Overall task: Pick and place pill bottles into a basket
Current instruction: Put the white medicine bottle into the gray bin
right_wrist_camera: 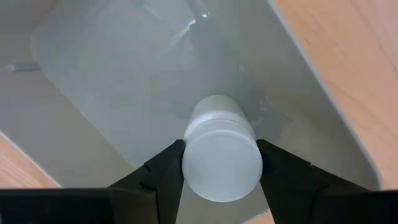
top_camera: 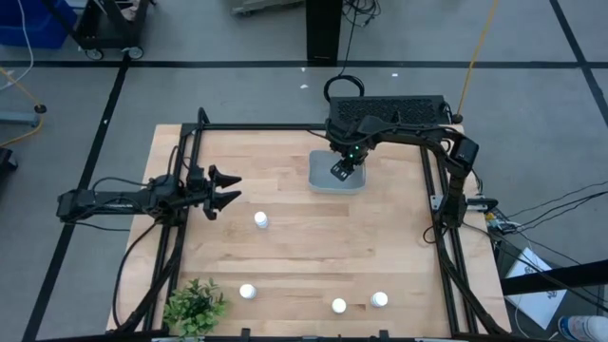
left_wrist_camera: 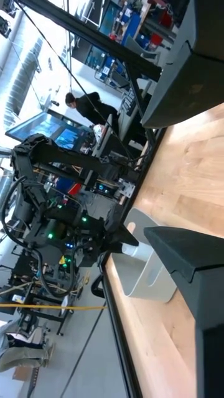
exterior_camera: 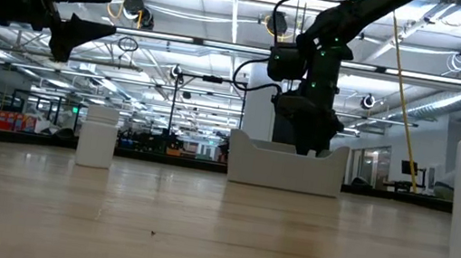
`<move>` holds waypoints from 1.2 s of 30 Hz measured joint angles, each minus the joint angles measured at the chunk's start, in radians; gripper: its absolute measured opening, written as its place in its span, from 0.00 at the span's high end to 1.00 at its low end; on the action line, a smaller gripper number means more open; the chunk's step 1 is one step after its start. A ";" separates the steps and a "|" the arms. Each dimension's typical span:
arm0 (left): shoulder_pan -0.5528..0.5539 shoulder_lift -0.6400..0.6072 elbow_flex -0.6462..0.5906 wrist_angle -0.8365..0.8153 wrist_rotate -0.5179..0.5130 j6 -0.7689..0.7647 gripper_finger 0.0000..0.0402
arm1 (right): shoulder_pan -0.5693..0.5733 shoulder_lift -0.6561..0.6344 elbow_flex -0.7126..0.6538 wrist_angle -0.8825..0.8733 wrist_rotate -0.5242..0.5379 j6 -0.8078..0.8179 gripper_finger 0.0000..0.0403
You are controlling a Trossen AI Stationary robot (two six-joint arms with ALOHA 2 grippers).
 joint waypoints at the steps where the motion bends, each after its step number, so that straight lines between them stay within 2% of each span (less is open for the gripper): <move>1: 0.000 0.000 0.000 -0.002 0.000 -0.002 0.32 | 0.000 0.000 0.000 0.000 0.000 -0.004 0.55; 14: 0.000 0.000 0.000 -0.002 -0.002 -0.010 0.32 | 0.001 -0.020 -0.003 -0.028 0.031 -0.006 0.53; 27: 0.000 0.000 0.000 -0.003 -0.002 -0.009 0.32 | 0.000 -0.099 -0.005 -0.033 0.036 -0.003 0.32; 31: 0.000 0.000 0.000 -0.002 -0.002 -0.009 0.32 | 0.000 -0.142 -0.004 -0.032 0.081 0.005 0.28; 36: 0.000 0.000 0.000 -0.002 -0.002 -0.009 0.32 | 0.003 -0.208 -0.003 -0.029 0.084 0.015 0.26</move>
